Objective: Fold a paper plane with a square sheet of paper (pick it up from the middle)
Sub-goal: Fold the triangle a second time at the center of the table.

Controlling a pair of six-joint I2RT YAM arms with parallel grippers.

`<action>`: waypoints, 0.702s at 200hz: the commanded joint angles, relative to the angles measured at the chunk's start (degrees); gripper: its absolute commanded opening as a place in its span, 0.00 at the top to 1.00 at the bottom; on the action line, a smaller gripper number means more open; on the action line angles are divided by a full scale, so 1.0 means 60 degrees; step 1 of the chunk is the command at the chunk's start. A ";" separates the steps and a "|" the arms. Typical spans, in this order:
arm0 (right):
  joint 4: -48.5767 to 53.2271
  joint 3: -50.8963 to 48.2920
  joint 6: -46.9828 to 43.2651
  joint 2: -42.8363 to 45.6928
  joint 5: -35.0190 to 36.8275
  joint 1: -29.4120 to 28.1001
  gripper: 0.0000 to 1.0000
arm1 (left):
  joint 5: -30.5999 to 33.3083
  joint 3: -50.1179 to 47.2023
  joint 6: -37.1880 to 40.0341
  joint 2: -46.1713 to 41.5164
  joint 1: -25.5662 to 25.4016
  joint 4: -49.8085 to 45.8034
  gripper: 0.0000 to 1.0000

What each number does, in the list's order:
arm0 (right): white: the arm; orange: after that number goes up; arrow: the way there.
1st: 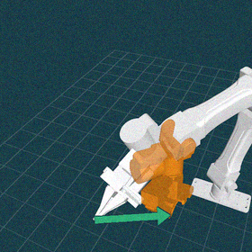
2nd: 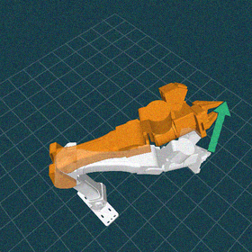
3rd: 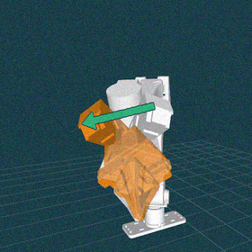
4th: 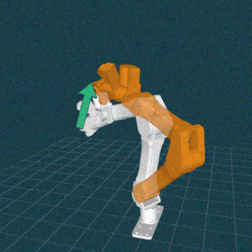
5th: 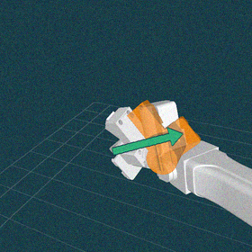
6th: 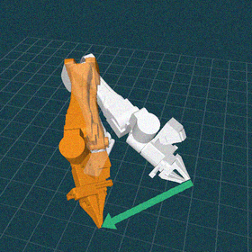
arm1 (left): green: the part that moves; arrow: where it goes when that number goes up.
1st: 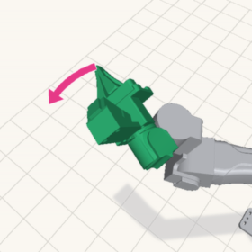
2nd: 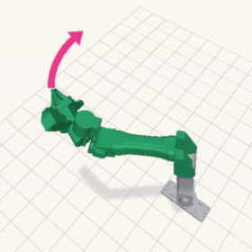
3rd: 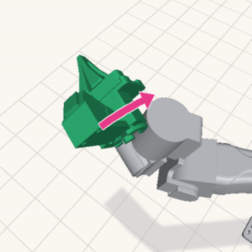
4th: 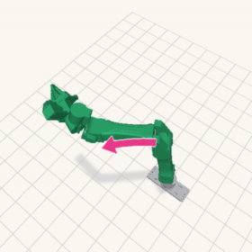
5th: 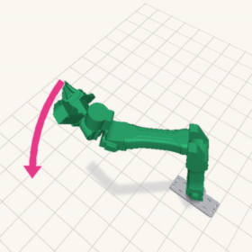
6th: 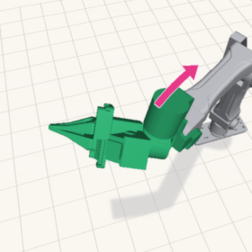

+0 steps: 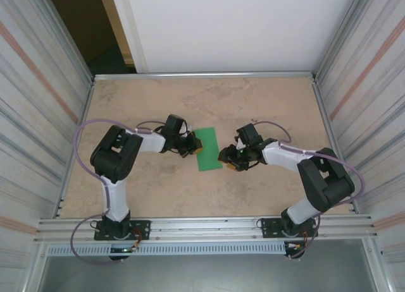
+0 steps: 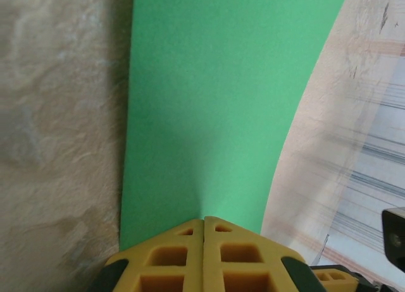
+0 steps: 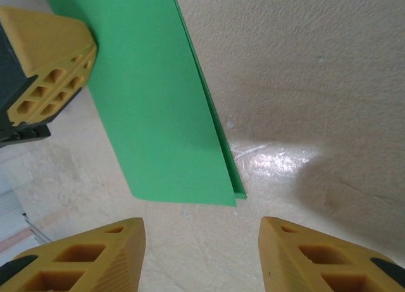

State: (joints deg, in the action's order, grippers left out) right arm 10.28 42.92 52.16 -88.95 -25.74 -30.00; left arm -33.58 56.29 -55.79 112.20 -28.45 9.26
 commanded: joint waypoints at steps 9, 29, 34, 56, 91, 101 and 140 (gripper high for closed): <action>-0.0038 0.0146 0.0042 -0.0330 -0.0084 -0.0134 0.52 | 0.0541 -0.0259 -0.0239 0.0636 0.0060 -0.1150 0.95; 0.0144 0.0312 -0.0103 -0.0517 0.0030 -0.0226 0.53 | 0.0514 -0.0259 -0.0198 0.0676 0.0066 -0.1175 0.95; 0.0146 0.0330 -0.0135 -0.0553 0.0022 -0.0237 0.54 | 0.0514 -0.0260 -0.0219 0.0679 0.0058 -0.1176 0.95; 0.0145 0.0452 -0.0227 -0.0727 -0.0021 -0.0301 0.59 | 0.0491 -0.0241 -0.0202 0.0719 0.0060 -0.1177 0.95; -0.0014 0.0566 -0.0283 -0.0890 -0.0038 -0.0355 0.64 | 0.0497 -0.0156 -0.0161 0.0752 0.0054 -0.1291 0.95; -0.0081 0.0554 -0.0289 -0.0876 -0.0044 -0.0363 0.66 | 0.0474 -0.0161 -0.0165 0.0752 0.0062 -0.1280 0.95; -0.0023 0.0640 -0.0346 -0.1003 -0.0006 -0.0362 0.67 | 0.0481 -0.0176 -0.0153 0.0738 0.0054 -0.1283 0.95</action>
State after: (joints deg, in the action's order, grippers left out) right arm 9.63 45.12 51.83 -93.65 -25.74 -31.55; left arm -34.09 56.88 -56.01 112.62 -28.34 8.97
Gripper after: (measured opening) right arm 0.335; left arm 0.052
